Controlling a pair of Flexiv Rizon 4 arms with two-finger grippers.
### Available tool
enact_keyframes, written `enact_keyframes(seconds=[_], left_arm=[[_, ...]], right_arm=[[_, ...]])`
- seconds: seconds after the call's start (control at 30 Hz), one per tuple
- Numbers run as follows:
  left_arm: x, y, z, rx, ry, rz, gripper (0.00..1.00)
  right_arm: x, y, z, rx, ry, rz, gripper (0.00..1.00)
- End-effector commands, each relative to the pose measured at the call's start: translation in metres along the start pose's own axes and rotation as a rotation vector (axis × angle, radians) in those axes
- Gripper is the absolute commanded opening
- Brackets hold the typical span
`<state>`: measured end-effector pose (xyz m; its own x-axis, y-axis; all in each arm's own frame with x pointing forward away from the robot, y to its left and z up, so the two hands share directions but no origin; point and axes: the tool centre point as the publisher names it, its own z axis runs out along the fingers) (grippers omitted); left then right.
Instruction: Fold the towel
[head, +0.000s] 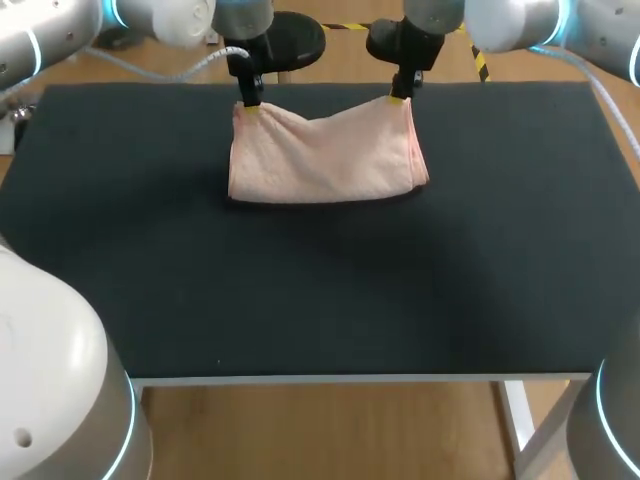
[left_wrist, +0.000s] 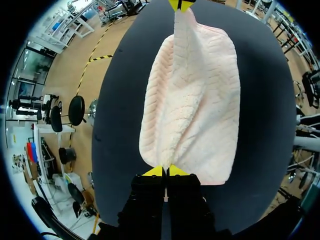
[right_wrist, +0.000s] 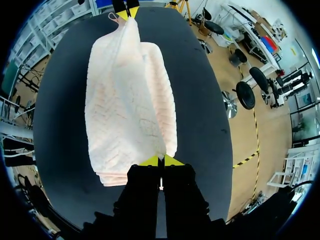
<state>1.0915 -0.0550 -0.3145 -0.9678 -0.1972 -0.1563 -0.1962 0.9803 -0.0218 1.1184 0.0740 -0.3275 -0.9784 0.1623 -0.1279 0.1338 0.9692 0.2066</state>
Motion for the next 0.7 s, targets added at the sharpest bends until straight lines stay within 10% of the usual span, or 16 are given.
enact_keyframes(seconds=[0.03,0.13,0.2,0.23,0.27,0.7], left_arm=[[-0.010,-0.003,0.009,0.001,0.064,0.000,0.00],[-0.010,-0.002,0.010,0.007,0.063,0.007,0.00],[-0.011,-0.002,0.010,0.014,0.060,0.011,0.28],[-0.011,-0.002,0.010,0.014,0.060,0.015,0.49],[-0.011,-0.001,0.011,0.020,0.063,0.016,1.00],[-0.011,0.011,-0.002,0.246,0.090,0.076,1.00]], right_arm=[[-0.007,0.001,0.003,0.005,0.008,0.016,0.00],[-0.010,0.001,0.006,0.016,0.005,0.024,0.03],[-0.011,0.001,0.006,0.030,-0.003,0.038,1.00],[-0.013,0.001,0.006,0.033,-0.008,0.047,1.00],[-0.014,0.001,0.006,0.029,-0.009,0.047,1.00],[-0.031,-0.002,-0.015,-0.001,-0.076,0.063,1.00]])
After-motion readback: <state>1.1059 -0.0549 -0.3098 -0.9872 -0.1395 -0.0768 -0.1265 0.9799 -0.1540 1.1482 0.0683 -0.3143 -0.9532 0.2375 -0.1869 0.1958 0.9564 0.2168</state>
